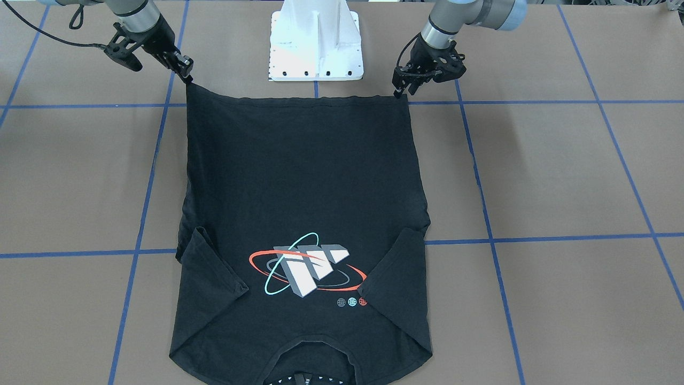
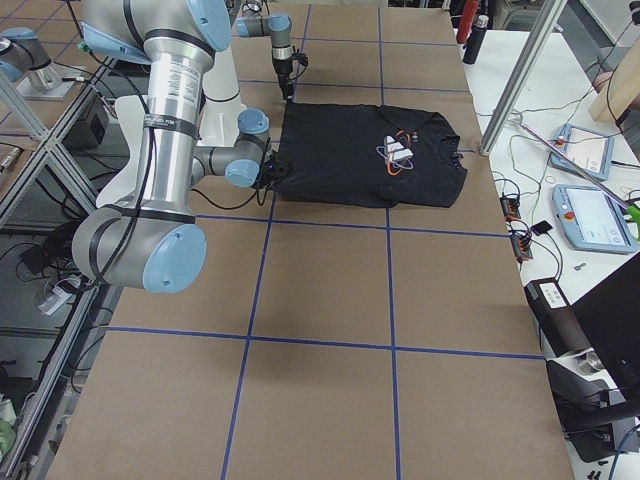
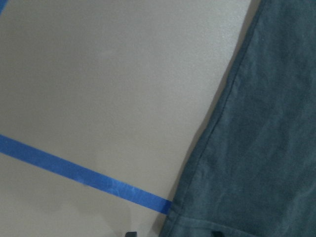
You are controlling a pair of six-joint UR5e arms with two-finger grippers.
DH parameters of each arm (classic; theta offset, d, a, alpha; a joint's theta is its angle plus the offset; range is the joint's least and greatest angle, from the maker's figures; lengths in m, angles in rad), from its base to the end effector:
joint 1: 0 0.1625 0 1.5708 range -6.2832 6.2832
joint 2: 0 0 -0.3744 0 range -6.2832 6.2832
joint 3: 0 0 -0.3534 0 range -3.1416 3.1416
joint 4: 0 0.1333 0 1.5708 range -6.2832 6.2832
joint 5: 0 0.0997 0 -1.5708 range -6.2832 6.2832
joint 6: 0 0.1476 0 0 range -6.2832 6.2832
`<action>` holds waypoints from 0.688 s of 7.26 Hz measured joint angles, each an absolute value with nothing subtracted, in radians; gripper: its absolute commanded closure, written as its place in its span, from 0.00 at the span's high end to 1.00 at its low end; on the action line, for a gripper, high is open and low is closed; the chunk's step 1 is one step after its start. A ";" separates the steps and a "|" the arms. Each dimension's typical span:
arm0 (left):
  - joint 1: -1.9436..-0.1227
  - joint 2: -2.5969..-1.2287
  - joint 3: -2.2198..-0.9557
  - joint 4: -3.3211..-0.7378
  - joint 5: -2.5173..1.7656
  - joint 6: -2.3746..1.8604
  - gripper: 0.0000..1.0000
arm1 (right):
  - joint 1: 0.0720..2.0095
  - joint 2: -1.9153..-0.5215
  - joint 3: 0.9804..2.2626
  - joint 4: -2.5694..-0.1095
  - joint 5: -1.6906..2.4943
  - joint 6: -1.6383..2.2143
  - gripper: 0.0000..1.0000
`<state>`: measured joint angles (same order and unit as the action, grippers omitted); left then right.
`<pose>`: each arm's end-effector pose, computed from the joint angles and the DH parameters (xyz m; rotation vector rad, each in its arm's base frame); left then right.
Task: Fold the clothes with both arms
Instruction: 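Grasp both hem corners with the left and right grippers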
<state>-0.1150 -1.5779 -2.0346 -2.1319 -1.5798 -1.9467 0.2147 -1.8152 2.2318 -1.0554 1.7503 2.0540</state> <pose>0.4770 -0.1879 0.3667 -0.1437 1.0315 -0.4416 -0.3764 -0.1915 0.3893 -0.2933 -0.9116 0.5611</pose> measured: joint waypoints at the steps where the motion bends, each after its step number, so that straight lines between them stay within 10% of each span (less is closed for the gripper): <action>1: -0.115 -1.582 -2.034 -2.121 -1.580 -1.947 0.41 | 0.215 -1.815 2.232 -1.055 1.750 2.054 0.00; 3: -0.115 -1.581 -2.033 -2.115 -1.580 -1.947 0.00 | 0.215 -1.815 2.232 -1.055 1.750 2.054 0.00; 5: -0.117 -1.581 -2.036 -2.114 -1.580 -1.947 0.00 | 0.216 -1.815 2.234 -1.055 1.750 2.054 0.00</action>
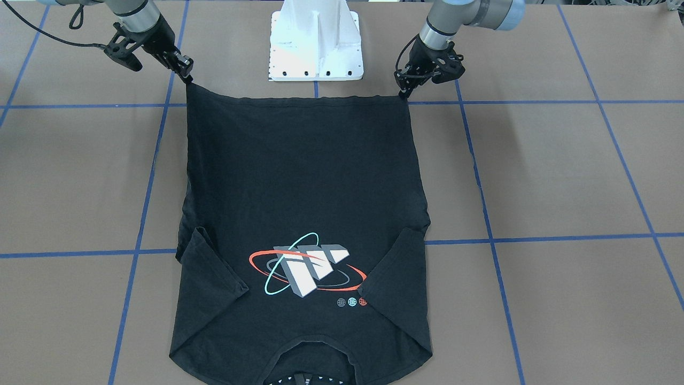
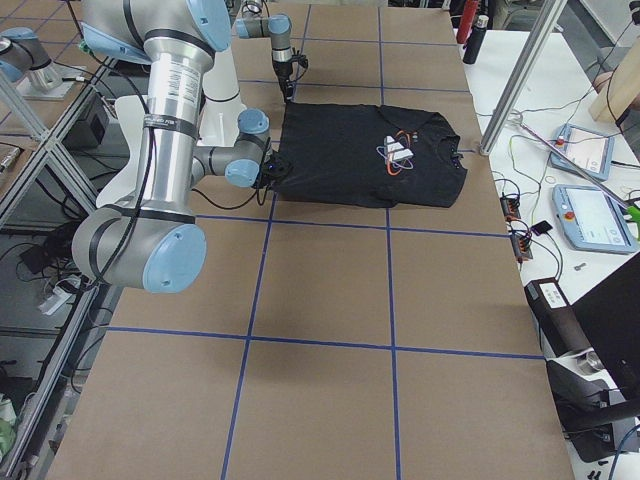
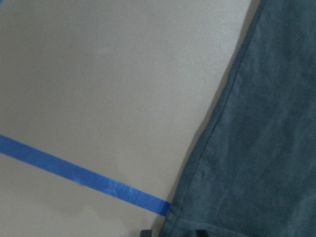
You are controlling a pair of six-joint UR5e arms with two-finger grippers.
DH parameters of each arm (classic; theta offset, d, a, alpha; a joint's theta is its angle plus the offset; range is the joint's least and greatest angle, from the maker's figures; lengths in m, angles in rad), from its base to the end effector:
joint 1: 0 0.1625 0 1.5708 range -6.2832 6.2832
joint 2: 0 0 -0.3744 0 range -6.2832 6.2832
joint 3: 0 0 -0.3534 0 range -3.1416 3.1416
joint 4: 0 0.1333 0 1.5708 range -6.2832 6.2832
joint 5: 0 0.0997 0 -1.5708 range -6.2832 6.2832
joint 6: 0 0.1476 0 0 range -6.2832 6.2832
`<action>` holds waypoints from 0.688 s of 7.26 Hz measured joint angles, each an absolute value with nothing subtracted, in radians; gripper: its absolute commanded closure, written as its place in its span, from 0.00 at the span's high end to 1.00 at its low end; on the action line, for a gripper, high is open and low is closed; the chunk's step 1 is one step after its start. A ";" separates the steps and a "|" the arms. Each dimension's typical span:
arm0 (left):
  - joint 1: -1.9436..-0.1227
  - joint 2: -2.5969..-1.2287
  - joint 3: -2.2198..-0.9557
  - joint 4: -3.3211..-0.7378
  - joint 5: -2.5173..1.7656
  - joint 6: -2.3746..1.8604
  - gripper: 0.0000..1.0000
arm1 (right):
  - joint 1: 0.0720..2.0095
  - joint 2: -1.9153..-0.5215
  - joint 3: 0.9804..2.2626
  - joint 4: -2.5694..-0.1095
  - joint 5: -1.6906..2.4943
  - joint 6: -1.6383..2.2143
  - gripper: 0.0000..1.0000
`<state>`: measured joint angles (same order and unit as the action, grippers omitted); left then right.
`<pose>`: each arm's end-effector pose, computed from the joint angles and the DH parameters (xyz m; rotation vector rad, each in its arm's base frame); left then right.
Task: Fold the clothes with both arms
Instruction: 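Grasp both hem corners with the left and right grippers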
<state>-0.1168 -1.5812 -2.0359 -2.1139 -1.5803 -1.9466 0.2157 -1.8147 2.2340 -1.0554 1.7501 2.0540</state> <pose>0.4773 -0.1888 0.3676 -0.1414 1.0183 -0.4441 -0.3761 -0.1919 0.3880 -0.2930 -0.9145 0.5616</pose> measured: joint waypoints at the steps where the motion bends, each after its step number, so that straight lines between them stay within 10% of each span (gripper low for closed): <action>1: -0.120 -1.580 -2.045 -2.114 -1.581 -1.946 0.00 | 0.216 -1.815 2.237 -1.055 1.750 2.054 0.00; 5: -0.158 -1.491 -2.302 -2.037 -1.685 -1.928 0.00 | 0.226 -1.872 2.322 -1.057 1.773 2.054 0.00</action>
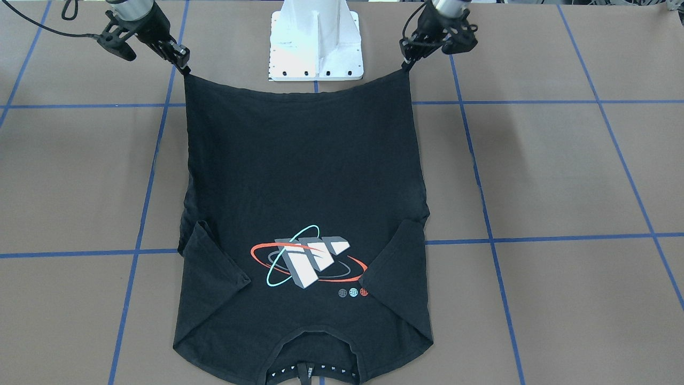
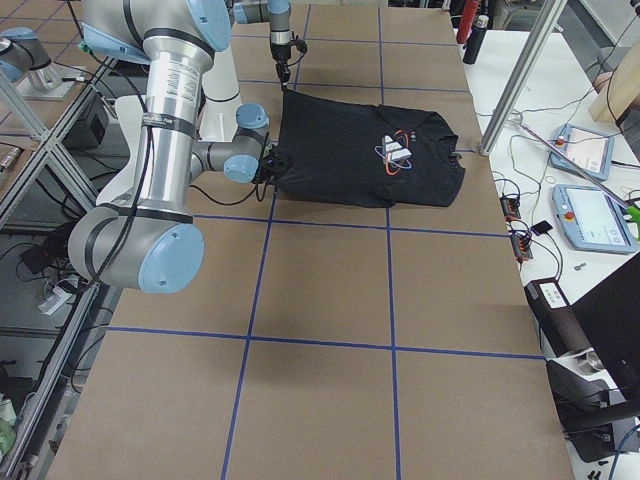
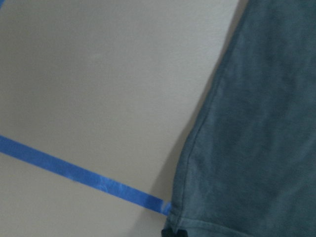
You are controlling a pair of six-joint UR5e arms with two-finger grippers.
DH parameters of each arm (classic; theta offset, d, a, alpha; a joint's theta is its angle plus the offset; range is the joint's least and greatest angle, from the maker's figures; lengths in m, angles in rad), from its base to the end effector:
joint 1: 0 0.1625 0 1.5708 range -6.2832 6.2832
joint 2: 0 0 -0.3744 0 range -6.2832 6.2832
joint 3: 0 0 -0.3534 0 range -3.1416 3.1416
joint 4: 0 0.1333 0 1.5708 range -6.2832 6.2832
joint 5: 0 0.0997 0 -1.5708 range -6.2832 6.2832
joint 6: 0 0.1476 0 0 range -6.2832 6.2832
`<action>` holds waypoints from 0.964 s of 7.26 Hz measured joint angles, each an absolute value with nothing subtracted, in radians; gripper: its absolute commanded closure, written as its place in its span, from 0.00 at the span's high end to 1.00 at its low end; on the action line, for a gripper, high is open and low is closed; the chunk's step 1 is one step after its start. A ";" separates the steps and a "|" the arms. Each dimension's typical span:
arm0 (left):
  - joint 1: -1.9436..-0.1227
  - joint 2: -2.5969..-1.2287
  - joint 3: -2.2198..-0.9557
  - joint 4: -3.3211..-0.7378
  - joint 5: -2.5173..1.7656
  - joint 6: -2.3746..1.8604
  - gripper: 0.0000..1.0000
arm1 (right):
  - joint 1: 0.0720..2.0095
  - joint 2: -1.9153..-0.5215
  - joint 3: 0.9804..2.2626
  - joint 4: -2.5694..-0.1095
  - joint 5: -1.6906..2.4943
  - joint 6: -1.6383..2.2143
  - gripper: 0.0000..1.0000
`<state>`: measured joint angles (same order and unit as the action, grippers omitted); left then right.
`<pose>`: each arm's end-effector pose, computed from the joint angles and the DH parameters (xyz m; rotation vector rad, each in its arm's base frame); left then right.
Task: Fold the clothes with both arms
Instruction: 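Grasp both hem corners with the left and right grippers, then lift the hem with both grippers and fold it toward the collar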
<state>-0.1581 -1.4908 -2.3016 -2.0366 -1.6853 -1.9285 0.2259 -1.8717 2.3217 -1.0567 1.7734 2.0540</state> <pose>0.4031 -0.1822 0.2963 -0.2145 1.1077 -0.3965 -0.3499 -0.1867 0.3669 -0.3126 -0.9416 0.5534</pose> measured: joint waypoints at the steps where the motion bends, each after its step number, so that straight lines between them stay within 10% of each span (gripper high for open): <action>1: -0.168 -1.483 -2.341 -2.020 -1.700 -1.927 0.00 | 0.229 -1.893 2.349 -1.057 1.788 2.054 0.00; 7: -0.307 -1.556 -2.358 -2.011 -1.728 -1.903 0.00 | 0.557 -1.835 2.353 -1.098 2.023 2.049 0.00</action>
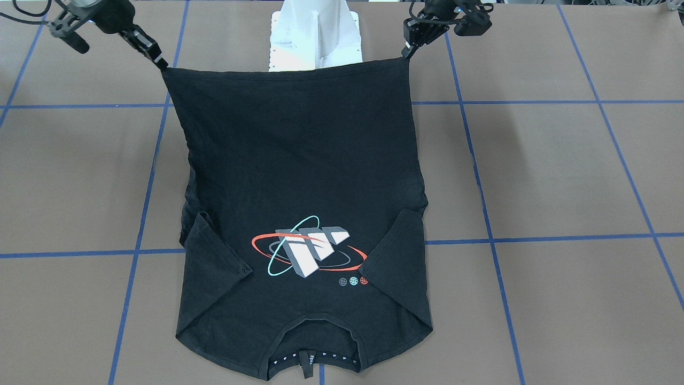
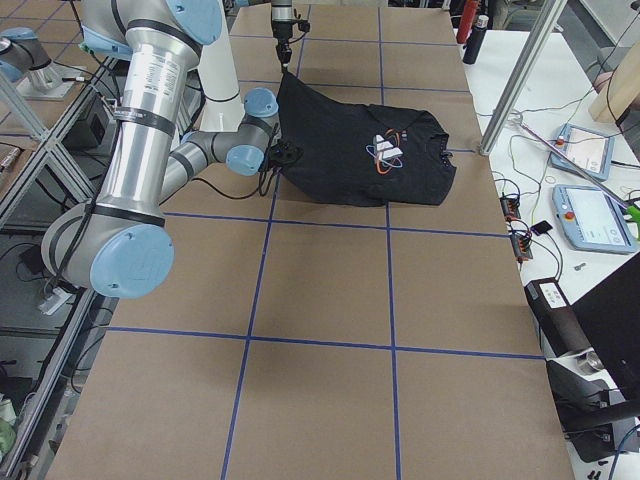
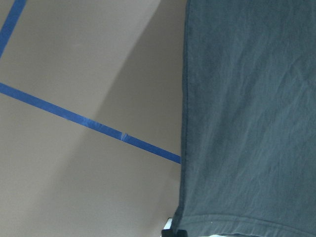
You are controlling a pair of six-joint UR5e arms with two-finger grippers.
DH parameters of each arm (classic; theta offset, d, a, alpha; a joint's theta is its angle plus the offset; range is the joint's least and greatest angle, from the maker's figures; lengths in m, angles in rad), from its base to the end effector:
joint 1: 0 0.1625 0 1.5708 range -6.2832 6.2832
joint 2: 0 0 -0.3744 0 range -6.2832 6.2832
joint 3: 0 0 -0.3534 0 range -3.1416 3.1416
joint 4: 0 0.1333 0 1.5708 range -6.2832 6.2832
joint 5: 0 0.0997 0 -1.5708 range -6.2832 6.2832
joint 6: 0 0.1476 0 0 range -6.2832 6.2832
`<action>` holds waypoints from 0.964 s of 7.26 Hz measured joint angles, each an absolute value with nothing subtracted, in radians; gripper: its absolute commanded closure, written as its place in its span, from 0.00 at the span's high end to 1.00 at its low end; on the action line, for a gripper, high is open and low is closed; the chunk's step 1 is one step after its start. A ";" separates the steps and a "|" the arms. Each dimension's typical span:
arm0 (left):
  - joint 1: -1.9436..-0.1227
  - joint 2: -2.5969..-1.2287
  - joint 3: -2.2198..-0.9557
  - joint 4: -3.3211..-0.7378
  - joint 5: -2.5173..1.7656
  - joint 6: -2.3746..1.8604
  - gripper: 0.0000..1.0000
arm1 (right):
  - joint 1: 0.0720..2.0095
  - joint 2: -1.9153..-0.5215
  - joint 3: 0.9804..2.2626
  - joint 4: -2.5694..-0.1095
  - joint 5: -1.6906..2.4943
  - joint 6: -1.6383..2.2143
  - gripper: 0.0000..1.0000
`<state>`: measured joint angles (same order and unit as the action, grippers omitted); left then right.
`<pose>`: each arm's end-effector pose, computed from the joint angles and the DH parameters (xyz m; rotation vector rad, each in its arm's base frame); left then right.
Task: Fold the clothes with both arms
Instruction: 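Lift the hem with both grippers and fold it toward the collar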
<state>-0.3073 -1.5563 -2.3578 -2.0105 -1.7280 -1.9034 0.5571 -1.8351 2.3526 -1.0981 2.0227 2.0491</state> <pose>0.3662 -0.2318 0.2480 -0.1543 1.2200 -0.4631 -0.2819 -0.2567 0.3385 -0.3837 -1.0099 0.7125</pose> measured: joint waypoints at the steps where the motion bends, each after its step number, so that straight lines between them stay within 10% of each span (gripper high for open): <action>1: -0.388 -1.591 -2.345 -2.009 -1.743 -1.836 0.00 | 0.628 -1.763 2.322 -1.177 2.044 2.037 0.00; 7: -0.789 -1.866 -1.944 -2.013 -1.855 -1.505 0.00 | 0.898 -1.230 2.010 -1.700 2.058 1.745 0.00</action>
<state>-0.7887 -1.8657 -1.9435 -2.0131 -1.8555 -1.5051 0.8981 -1.2298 2.0098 -1.7000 2.0576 1.7451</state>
